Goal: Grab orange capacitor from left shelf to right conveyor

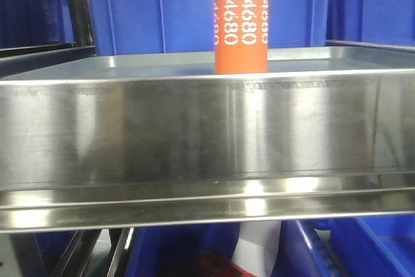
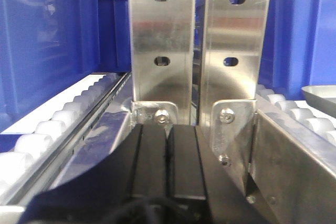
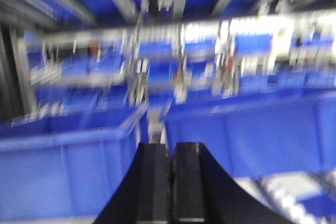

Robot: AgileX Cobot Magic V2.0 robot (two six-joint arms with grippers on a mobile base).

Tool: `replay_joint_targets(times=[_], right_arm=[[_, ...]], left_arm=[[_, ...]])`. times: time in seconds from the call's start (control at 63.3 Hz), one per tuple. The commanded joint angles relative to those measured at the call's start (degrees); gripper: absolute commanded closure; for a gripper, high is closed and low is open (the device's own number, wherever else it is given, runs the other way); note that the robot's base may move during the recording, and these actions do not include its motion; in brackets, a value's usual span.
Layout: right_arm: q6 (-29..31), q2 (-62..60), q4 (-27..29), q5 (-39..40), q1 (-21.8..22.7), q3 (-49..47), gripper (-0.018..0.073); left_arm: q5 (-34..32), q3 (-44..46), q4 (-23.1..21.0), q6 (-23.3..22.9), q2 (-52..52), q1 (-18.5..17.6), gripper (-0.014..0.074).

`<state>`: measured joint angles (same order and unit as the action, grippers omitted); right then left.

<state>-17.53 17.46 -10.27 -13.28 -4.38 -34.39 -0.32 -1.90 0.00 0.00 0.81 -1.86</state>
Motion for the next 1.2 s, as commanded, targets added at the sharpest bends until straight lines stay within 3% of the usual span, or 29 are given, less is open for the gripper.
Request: replay_joint_targets(times=[0.0, 0.19, 0.3, 0.363, 0.427, 0.569, 1.043, 1.106, 1.185], right_arm=[[1.0, 9.0, -0.1, -1.9, -5.0, -7.3, 0.0506], [1.2, 23.9, 0.2, -4.0, -20.0, -15.2, 0.0466], [2.3, 31.9, -1.8, -3.9, -28.1, -16.9, 0.0221], [2.3, 35.7, -2.1, -3.4, -30.9, -17.0, 0.0037], [2.2, 39.2, -2.1, -2.9, -32.7, -17.0, -0.0083], [2.0, 45.6, -1.7, 0.1, -34.6, -17.0, -0.0065], [1.0, 59.8, -1.5, 12.0, -34.6, -17.0, -0.0053], [1.0, 60.8, -1.5, 13.3, -34.6, -17.0, 0.0031], [1.0, 61.3, -1.5, 15.2, -34.6, -17.0, 0.0279]], left_arm=[[-4.8, 0.4, -0.3, 0.0, -0.6, -0.4, 0.0701], [-4.8, 0.4, -0.3, 0.0, -0.6, -0.4, 0.0701], [-4.8, 0.4, -0.3, 0.0, -0.6, -0.4, 0.0701], [-4.8, 0.4, -0.3, 0.0, -0.6, -0.4, 0.0701], [-4.8, 0.4, -0.3, 0.0, -0.6, -0.4, 0.0701], [-4.8, 0.4, -0.3, 0.0, -0.6, -0.4, 0.0701], [-4.8, 0.4, -0.3, 0.0, -0.6, -0.4, 0.0701], [-4.8, 0.4, -0.3, 0.0, -0.6, -0.4, 0.0701], [-4.8, 0.4, -0.3, 0.0, -0.6, -0.4, 0.0701]])
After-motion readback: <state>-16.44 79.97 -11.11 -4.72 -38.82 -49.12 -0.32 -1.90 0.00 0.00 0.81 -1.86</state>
